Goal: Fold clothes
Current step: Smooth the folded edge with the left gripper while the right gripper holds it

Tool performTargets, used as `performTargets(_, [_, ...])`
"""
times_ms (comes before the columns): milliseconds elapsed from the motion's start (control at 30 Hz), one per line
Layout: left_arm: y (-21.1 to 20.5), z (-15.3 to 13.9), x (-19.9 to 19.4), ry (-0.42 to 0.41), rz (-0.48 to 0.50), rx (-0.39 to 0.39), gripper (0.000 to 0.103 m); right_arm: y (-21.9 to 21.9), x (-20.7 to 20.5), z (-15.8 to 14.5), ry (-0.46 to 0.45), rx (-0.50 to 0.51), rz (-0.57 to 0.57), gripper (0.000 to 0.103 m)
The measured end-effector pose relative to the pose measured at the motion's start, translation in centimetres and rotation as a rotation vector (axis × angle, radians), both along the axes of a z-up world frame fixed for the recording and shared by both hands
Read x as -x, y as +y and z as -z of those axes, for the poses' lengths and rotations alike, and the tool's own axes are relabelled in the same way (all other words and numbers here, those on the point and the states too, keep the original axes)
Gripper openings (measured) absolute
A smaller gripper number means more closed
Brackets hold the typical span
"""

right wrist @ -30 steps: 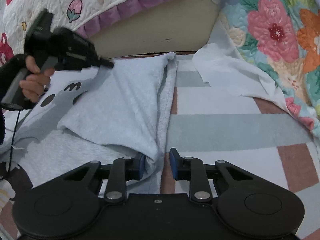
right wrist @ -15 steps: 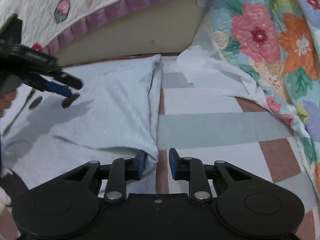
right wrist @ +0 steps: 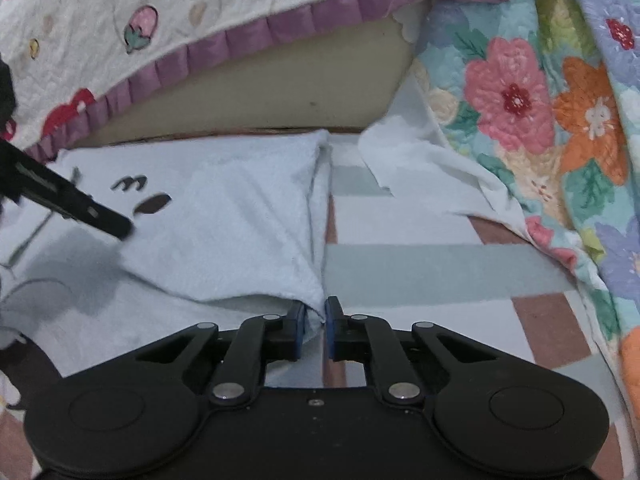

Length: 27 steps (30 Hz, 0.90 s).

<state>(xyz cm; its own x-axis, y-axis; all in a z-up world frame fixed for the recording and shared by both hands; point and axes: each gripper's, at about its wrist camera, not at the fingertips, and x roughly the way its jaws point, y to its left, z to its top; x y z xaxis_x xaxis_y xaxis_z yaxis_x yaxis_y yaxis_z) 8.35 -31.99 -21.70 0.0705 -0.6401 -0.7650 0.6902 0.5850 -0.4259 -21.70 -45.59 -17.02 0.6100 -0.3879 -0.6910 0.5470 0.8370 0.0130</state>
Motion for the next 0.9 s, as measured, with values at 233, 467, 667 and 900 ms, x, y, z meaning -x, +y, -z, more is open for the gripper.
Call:
performTargets(233, [1.0, 0.3, -0.3, 0.039, -0.027, 0.002, 0.029, 1.0, 0.7, -0.2, 0.08, 0.017, -0.023, 0.018])
performTargets(467, [-0.7, 0.8, 1.8, 0.012, 0.036, 0.041, 0.06, 0.9, 1.8, -1.6, -0.032, -0.011, -0.037, 0.03])
performTargets(667, [-2.7, 0.8, 4.3, -0.148, 0.155, 0.044, 0.036, 0.4, -0.2, -0.9, 0.029, -0.052, -0.07, 0.042])
performTargets(900, [-1.8, -0.4, 2.7, -0.06, 0.102, 0.072, 0.004, -0.8, -0.5, -0.1, 0.023, -0.097, -0.003, 0.011])
